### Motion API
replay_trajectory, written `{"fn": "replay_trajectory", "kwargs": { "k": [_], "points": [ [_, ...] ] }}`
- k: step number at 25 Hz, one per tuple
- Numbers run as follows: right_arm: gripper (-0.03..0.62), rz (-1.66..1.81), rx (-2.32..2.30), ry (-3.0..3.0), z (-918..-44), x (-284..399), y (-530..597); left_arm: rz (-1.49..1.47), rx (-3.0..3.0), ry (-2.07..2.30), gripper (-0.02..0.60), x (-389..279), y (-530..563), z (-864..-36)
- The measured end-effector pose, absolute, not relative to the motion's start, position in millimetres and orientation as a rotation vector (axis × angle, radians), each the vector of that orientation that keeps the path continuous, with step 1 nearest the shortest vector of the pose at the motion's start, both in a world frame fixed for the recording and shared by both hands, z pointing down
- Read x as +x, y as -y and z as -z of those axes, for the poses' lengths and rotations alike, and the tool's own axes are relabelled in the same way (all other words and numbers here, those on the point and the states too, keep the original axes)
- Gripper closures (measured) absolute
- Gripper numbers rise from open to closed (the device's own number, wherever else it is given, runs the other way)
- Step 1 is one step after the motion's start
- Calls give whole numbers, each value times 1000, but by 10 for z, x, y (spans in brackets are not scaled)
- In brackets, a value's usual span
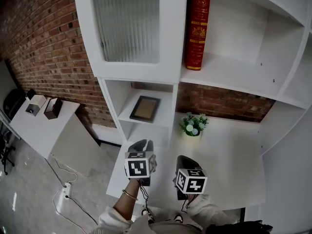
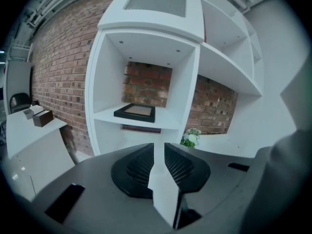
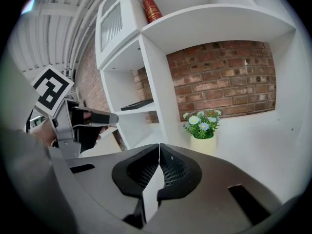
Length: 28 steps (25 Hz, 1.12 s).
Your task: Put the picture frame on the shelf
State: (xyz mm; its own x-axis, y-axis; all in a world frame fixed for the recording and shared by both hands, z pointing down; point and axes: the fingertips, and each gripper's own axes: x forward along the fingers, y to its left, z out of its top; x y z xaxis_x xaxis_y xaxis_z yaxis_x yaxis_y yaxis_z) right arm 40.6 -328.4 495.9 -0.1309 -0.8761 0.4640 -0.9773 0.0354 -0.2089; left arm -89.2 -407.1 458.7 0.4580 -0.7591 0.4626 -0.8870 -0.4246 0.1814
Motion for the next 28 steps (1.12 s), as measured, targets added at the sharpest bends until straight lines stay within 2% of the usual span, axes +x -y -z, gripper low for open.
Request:
{"fn": "replay_trajectory", "kwargs": {
  "k": [9,18,28],
  "points": [
    [571,-707,1832,2160,-4978,678,2888,-449,2234,1409,569,-593,3388,-4811],
    [571,-735,1738,2226,-5093,852,2595,-392,2124,1522,575,-537,2841,-4970],
    [571,-712,1687,2268,-5012,572,2423,-424,2112,1535,575,-656,2537,-5012]
  ]
}}
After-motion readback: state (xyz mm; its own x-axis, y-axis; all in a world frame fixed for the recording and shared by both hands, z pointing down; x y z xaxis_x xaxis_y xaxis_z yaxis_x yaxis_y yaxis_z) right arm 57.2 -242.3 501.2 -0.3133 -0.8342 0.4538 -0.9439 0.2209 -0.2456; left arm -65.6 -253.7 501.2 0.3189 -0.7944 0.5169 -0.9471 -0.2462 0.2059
